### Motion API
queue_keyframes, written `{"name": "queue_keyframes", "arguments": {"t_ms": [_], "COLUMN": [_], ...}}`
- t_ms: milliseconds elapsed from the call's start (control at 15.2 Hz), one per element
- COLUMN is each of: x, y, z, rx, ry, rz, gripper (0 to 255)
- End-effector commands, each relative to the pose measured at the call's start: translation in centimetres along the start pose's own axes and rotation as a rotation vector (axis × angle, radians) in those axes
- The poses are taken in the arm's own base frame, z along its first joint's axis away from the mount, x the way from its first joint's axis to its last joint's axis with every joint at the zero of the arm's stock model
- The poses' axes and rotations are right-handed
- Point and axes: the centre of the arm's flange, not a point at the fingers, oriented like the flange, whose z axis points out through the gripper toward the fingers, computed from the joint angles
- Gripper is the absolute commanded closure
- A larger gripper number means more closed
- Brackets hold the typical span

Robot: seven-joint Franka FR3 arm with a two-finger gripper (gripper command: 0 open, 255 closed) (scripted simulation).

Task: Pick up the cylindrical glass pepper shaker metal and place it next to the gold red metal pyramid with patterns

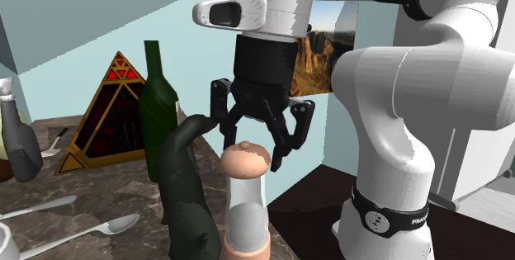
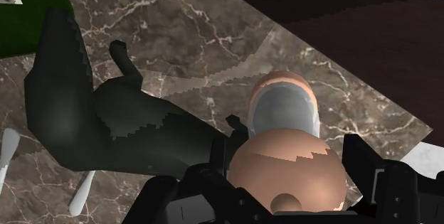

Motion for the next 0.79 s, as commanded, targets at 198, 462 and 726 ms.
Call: {"name": "queue_keyframes", "arguments": {"t_ms": [198,462,726], "x": [0.0,0.0,0.0], "y": [0.3,0.6,0.9], "z": [-2.0,-4.1,-6.2], "rx": [0.001,0.001,0.001], "ry": [-0.001,-0.001,-0.001], "rz": [0.000,0.000,0.000], "gripper": [255,255,255]}}
